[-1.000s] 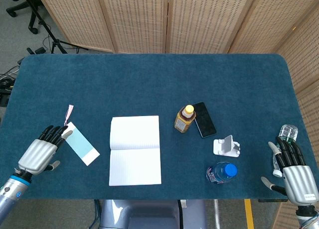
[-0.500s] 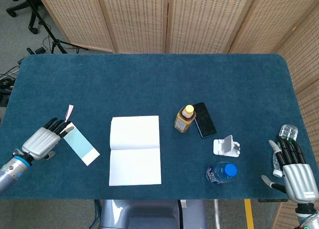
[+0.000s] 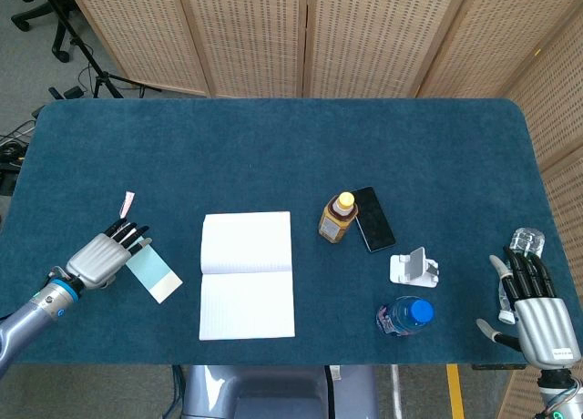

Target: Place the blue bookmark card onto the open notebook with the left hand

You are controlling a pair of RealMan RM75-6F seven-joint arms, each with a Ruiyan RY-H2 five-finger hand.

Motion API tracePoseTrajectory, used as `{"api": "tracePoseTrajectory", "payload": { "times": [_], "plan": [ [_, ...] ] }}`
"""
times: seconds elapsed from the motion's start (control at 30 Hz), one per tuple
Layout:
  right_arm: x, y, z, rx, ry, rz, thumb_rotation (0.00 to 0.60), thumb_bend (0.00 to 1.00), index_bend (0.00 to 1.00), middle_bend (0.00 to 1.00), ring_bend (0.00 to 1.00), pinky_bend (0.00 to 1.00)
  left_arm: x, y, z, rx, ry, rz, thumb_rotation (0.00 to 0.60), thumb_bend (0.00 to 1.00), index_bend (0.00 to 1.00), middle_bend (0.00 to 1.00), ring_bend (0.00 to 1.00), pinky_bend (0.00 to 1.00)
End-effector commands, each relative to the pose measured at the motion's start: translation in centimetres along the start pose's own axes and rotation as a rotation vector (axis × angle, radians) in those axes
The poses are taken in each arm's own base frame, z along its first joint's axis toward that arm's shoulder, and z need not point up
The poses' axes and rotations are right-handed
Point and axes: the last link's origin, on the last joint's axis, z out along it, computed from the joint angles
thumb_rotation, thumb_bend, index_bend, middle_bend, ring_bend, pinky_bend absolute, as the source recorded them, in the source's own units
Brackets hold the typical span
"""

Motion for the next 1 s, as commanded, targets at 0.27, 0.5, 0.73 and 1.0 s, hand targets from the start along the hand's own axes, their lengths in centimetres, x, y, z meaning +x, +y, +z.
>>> {"api": "tracePoseTrajectory", "payload": {
  "times": [0.27,0.5,0.73,1.0],
  "plan": [
    [0.0,0.1,0.1,-0.005,0.002,0.003,0.6,0.0,0.0,0.0,0.0,0.0,-0.1,0.5,0.8,-0.02,0.02,0.004,0.6,0.25,0.2,0.0,0.0,0.0],
    [0.0,0.1,0.1,-0.005,0.002,0.004,0.6,0.0,0.0,0.0,0.0,0.0,-0.2,0.7,0.9,-0.023,0.022,0.001,0.6,0.25,0.22,0.0,0.0,0.0],
    [0.0,0.1,0.1,-0.006,0.003,0.005,0.6,0.0,0.0,0.0,0.0,0.0,-0.4,1.0,1.2,-0.029,0.024,0.005,0.6,0.25,0.22,0.0,0.0,0.0],
    [0.0,0.1,0.1,-0.008,0.007,0.008,0.6,0.0,0.0,0.0,0.0,0.0,-0.6,1.3,1.6,-0.037,0.03,0.03,0.6,0.25,0.22,0.0,0.0,0.0]
  ]
}}
